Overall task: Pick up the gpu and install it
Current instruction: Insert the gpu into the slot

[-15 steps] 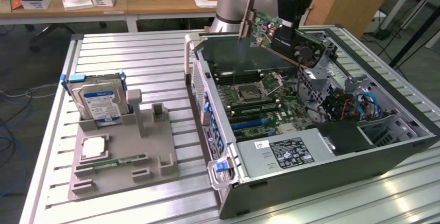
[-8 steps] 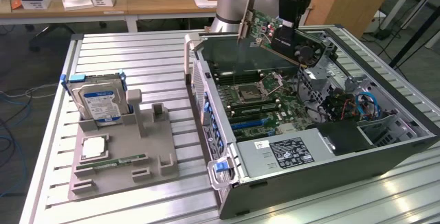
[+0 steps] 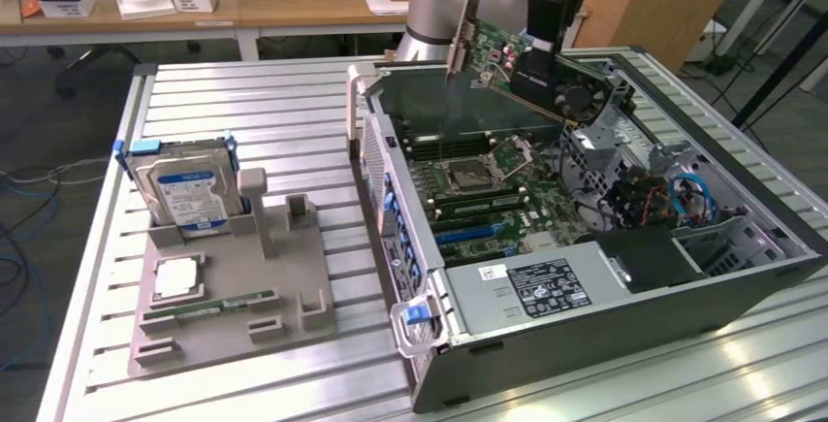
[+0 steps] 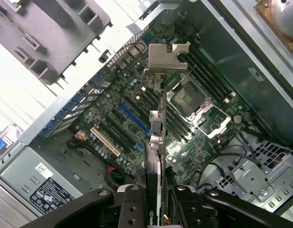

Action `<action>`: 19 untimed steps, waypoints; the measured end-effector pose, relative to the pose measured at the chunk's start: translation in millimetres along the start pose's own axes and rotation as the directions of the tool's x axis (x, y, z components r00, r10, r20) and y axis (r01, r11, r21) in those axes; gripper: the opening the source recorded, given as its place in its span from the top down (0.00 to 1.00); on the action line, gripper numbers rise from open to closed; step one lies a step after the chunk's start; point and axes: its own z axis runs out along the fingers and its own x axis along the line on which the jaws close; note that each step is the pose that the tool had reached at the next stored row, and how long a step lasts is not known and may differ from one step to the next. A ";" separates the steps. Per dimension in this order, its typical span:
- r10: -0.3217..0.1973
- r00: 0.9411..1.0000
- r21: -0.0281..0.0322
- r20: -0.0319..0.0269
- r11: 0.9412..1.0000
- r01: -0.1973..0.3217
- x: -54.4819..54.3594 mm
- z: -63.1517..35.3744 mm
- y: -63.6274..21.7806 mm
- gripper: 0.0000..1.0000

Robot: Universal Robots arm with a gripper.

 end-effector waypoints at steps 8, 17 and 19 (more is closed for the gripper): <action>-0.054 0.999 -0.002 0.003 0.999 0.054 0.0 0.0 0.0 0.74; -0.125 0.992 -0.003 0.006 0.992 0.125 0.0 0.0 0.0 0.74; -0.141 0.990 -0.004 0.007 0.990 0.141 0.0 0.0 0.0 0.74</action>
